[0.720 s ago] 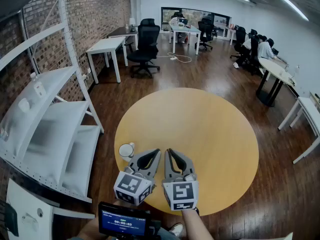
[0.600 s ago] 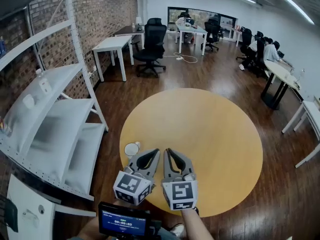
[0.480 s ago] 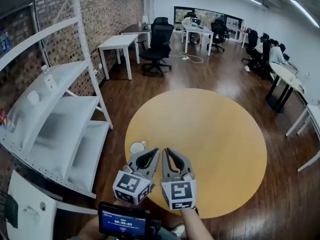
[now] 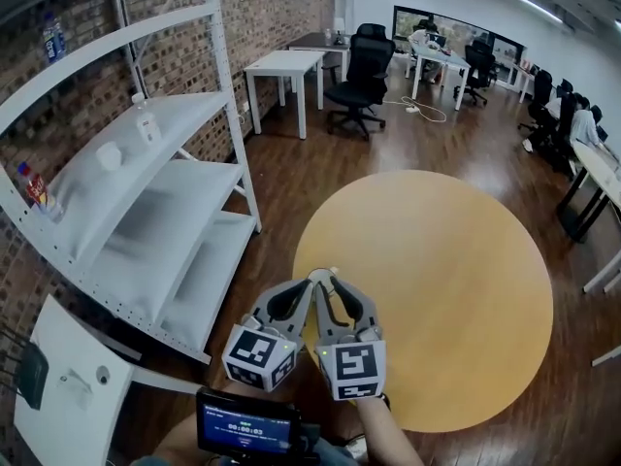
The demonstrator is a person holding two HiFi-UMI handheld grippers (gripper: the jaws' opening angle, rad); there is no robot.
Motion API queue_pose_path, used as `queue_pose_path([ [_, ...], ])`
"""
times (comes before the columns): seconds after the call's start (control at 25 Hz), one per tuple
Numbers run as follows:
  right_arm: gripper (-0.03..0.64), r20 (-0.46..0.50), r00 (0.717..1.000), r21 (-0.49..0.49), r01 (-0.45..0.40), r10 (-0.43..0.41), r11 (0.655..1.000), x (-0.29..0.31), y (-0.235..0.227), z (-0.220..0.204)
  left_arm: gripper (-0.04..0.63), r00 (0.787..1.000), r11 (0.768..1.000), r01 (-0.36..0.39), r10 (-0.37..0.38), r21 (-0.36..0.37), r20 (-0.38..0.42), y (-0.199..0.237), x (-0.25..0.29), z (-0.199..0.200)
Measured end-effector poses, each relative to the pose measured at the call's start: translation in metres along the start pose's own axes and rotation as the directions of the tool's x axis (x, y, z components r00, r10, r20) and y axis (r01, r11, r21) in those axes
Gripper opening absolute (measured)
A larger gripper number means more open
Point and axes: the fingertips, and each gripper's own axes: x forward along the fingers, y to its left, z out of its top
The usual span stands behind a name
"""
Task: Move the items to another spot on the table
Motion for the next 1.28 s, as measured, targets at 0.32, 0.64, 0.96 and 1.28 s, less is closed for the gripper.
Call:
queue_pose_path([
  [0.32,0.087,-0.015,0.999,-0.001,-0.045,0.045,0.999,0.038,0.037,-0.006,0.005,0.999,0.999,-0.045,0.045,-0.012,-0.015,0.048,-0.015,-0.012],
  [0.64,0.11,-0.05,0.999,-0.015,-0.006,0.005,1.0,0.055,0.037,-0.026,0.005,0.999,0.999,-0.033,0.032,-0.02,-0.044,0.066,-0.011,-0.026],
  [0.96,0.202,-0.121,0.992,-0.002,0.047,-0.047,0.999,0.066,0.017,-0.069,0.005,0.998,0.999,-0.013,0.01,-0.04,-0.07,0.073,0.01,-0.057],
  [1.28,0.297,-0.18,0.981,0.028,0.079,-0.073,0.996,0.083,0.003,-0.114,0.005,0.991,0.998,0.003,-0.01,-0.055,-0.134,0.085,0.028,-0.092],
])
